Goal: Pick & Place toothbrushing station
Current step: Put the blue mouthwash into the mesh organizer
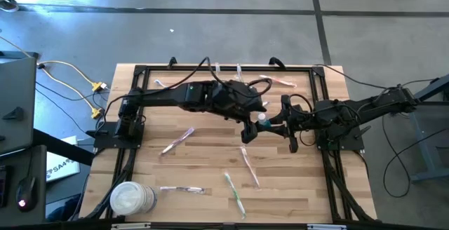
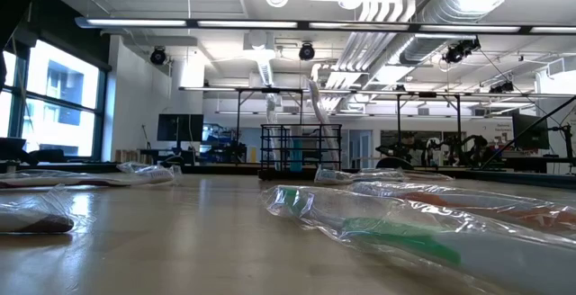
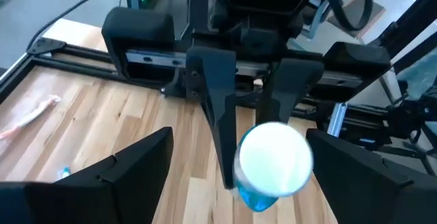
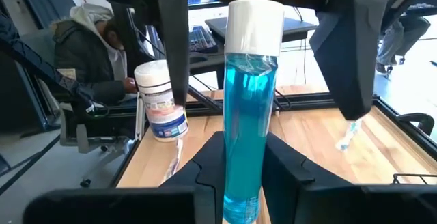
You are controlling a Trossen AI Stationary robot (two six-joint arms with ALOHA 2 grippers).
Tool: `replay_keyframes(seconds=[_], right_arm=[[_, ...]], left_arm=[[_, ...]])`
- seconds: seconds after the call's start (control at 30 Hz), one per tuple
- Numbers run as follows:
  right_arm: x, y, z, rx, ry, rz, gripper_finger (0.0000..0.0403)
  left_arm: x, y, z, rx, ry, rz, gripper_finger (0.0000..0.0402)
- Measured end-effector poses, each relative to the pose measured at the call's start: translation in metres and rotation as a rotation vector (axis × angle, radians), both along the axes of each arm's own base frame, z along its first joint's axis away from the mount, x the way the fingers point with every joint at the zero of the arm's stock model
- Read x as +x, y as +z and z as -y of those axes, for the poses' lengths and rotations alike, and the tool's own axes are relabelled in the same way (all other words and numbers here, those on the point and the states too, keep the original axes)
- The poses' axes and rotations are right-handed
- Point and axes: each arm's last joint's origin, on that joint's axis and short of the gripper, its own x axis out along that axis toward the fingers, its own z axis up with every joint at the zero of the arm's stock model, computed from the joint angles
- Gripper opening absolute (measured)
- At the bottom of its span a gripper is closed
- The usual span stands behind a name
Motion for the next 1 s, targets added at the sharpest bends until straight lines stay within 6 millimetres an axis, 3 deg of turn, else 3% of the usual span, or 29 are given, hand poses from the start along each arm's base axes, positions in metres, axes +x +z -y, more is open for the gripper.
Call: replay_keyframes(seconds=[1.0], right_arm=[[-0.0028, 0.0042, 0.0016, -0.042, -0.022, 0.035, 0.0057]], left_arm=[[-0.0004, -0.0011, 0.0008, 0.016, -0.032, -0.011, 0.0088]])
